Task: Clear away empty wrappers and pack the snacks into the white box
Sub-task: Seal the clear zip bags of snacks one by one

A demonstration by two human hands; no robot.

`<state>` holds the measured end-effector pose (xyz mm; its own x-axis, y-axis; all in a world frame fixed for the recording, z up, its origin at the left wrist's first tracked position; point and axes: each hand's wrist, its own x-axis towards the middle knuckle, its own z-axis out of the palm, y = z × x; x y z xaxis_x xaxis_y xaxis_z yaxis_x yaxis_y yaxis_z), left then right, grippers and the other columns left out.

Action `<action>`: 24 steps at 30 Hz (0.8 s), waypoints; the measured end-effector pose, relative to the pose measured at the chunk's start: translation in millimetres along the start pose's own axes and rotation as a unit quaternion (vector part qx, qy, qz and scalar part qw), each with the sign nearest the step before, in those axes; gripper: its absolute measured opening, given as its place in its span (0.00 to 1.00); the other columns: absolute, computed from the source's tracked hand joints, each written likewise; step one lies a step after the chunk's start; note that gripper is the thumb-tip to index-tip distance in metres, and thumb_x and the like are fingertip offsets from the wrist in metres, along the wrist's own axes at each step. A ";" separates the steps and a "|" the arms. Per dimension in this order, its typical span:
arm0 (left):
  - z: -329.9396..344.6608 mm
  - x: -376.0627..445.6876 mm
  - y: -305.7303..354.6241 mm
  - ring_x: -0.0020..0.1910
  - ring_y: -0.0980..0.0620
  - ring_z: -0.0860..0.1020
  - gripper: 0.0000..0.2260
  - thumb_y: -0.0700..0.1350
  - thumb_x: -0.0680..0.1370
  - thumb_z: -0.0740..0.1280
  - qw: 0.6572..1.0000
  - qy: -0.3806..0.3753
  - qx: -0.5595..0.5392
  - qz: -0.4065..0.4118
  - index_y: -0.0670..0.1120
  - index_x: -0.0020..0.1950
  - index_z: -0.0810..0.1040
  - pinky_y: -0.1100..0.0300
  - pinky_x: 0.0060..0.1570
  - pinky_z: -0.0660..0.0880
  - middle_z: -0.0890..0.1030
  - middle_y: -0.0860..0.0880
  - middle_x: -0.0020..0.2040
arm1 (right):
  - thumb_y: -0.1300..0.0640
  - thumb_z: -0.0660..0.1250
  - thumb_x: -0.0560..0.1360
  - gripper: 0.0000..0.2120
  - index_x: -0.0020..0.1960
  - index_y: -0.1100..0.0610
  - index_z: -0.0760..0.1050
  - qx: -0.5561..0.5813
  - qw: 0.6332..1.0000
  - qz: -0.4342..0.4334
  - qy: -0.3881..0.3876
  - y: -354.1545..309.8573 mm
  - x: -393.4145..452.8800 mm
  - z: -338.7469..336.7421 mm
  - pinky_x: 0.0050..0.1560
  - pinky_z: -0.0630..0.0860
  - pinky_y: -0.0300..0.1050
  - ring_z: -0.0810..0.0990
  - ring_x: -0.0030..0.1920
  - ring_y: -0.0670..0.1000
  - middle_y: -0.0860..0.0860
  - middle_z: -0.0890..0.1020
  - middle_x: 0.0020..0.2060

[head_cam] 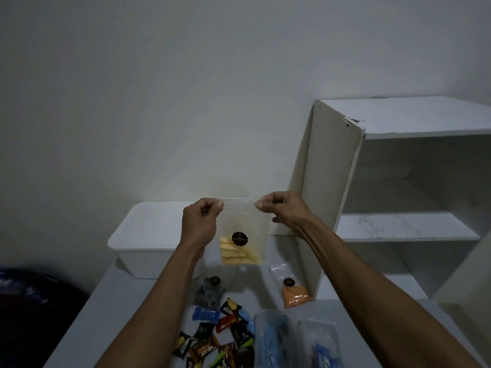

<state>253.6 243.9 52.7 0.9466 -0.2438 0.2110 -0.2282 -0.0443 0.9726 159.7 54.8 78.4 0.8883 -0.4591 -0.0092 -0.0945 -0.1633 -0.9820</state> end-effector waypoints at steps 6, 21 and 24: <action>-2.5 3.7 -2.3 0.41 0.60 0.79 0.04 0.42 0.78 0.69 1.000 -0.005 -0.003 -0.008 0.42 0.49 0.82 0.72 0.42 0.73 0.83 0.50 0.43 | 0.57 0.78 0.69 0.07 0.36 0.54 0.81 0.009 1.000 -0.006 0.020 2.8 3.0 -3.1 0.40 0.74 0.40 0.81 0.42 0.45 0.48 0.86 0.37; -1.0 10.2 -0.7 0.45 0.55 0.81 0.03 0.42 0.77 0.70 1.000 -0.018 0.003 0.010 0.44 0.47 0.82 0.72 0.44 0.74 0.84 0.49 0.43 | 0.56 0.76 0.72 0.09 0.46 0.62 0.84 -0.035 0.999 -0.039 0.012 -1.2 3.6 -10.1 0.38 0.74 0.28 0.82 0.38 0.35 0.50 0.86 0.42; 0.9 10.5 -1.6 0.46 0.53 0.81 0.03 0.43 0.76 0.71 0.998 -0.044 0.022 0.027 0.48 0.43 0.83 0.62 0.50 0.76 0.84 0.50 0.42 | 0.47 0.72 0.74 0.14 0.46 0.58 0.85 -0.107 0.992 -0.066 -0.012 -13.9 3.4 -6.9 0.47 0.76 0.36 0.83 0.46 0.42 0.49 0.87 0.42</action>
<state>263.7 240.5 53.3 0.9096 -0.3308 0.2514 -0.2898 -0.0714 0.9544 160.9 49.5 93.3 0.9098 -0.4004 0.1098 -0.0675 -0.4036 -0.9125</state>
